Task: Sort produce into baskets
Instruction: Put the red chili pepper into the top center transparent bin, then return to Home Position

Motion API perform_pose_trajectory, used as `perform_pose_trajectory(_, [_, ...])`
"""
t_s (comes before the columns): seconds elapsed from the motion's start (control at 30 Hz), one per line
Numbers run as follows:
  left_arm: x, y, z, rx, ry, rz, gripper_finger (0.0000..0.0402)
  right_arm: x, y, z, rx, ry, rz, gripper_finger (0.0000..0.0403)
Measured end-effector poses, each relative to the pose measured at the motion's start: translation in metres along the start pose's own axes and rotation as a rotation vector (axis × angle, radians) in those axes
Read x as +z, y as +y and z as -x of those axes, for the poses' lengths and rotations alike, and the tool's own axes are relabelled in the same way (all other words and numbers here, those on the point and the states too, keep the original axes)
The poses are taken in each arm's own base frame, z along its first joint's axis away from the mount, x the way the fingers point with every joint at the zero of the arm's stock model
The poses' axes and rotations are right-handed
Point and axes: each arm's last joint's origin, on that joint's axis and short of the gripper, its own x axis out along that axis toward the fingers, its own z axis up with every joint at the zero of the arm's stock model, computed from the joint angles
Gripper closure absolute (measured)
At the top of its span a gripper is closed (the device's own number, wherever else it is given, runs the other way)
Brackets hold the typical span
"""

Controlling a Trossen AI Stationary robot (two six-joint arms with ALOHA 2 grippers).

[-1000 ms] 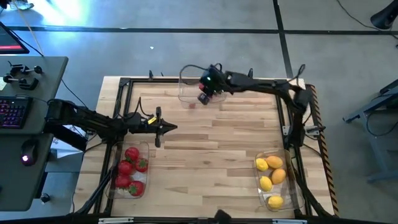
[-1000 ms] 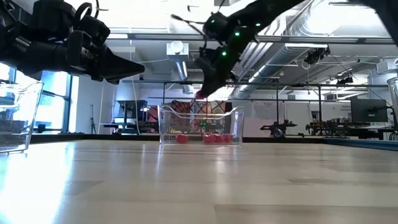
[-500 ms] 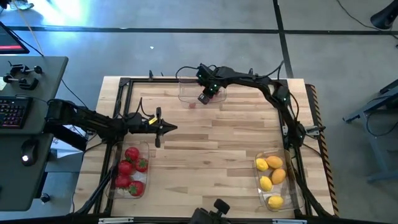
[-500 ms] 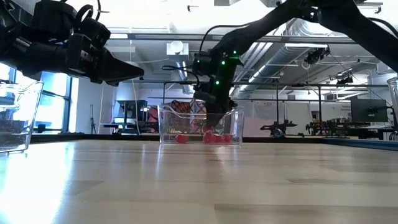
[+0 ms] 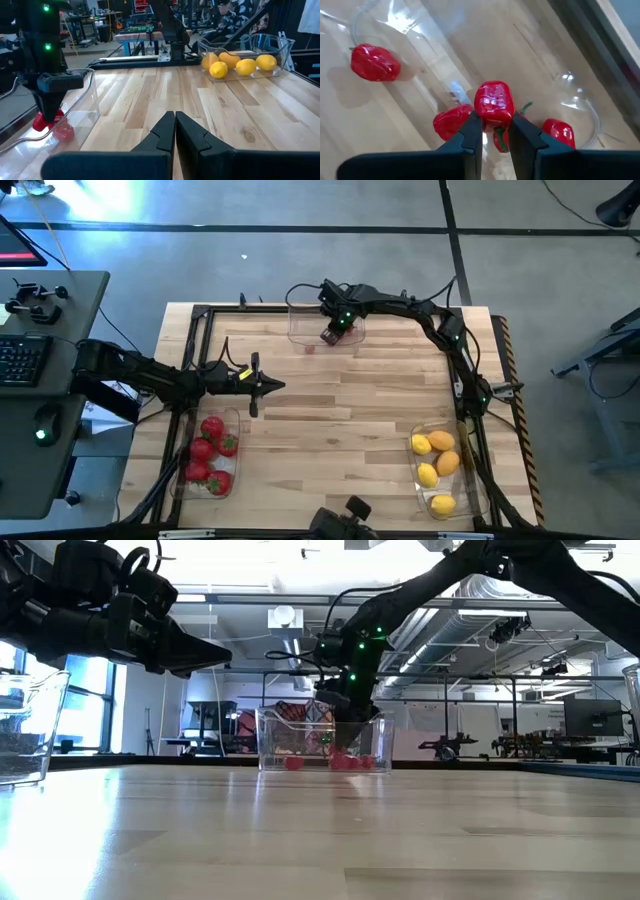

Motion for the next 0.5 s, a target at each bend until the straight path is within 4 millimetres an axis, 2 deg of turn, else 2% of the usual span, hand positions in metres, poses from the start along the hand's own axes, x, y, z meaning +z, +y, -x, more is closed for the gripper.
perform_pose_trajectory(0.13, [0.0, 0.0, 0.0, 0.0, 0.0, 0.0, 0.0401, 0.0, -0.001, 0.0, -0.035, -0.001, 0.001, 0.0311])
perform_pose_trajectory(0.37, [0.0, 0.0, 0.0, 0.0, 0.0, 0.0, 0.0401, 0.001, 0.001, 0.003, -0.077, 0.008, 0.03, 0.0216])
perform_pose_trajectory(0.5, [0.0, 0.0, 0.0, 0.0, -0.002, 0.0, 0.0401, 0.009, 0.004, 0.016, -0.077, -0.025, 0.056, 0.0203])
